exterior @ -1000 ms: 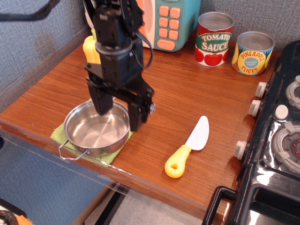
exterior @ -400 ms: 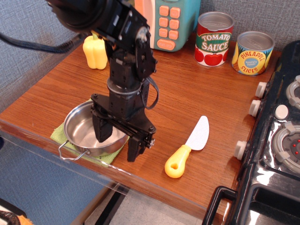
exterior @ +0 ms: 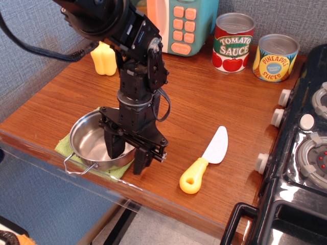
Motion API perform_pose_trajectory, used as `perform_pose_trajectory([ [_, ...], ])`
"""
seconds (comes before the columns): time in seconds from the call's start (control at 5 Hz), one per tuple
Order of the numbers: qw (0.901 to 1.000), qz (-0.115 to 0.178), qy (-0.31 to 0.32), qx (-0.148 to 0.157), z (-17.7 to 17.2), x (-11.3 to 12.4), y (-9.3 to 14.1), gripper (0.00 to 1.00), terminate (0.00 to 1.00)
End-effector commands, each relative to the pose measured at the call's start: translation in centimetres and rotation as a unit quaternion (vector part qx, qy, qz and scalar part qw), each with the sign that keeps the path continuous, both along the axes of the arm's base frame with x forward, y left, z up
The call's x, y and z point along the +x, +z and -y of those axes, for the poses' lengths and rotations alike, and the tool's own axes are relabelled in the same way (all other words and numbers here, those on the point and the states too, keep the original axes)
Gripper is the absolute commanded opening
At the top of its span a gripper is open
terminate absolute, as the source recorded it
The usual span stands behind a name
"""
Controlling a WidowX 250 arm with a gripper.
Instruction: Put the pot near the cans.
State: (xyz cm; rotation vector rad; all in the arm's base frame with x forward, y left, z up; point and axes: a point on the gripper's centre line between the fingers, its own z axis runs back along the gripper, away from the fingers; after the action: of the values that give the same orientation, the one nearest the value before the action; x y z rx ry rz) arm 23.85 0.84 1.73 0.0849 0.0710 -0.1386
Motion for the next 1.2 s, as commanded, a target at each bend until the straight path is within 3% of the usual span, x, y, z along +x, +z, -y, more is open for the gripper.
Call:
perform_pose_trajectory([
  [0.0,0.9999,0.011,-0.003,-0.004,-0.4,0.7,0.8,0.00,0.00],
  [0.4,0.9996,0.016,-0.017,-0.015,0.0,0.7,1.9,0.00,0.00],
  [0.6,0.9989,0.037,-0.020,-0.020,0.7,1.8,3.5,0.00,0.00],
  [0.8,0.9969,0.069,-0.011,-0.037,1.9,4.9,6.1,0.00,0.00],
  [1.0,0.9957,0.082,-0.013,-0.040,3.4,8.3,6.9,0.00,0.00],
])
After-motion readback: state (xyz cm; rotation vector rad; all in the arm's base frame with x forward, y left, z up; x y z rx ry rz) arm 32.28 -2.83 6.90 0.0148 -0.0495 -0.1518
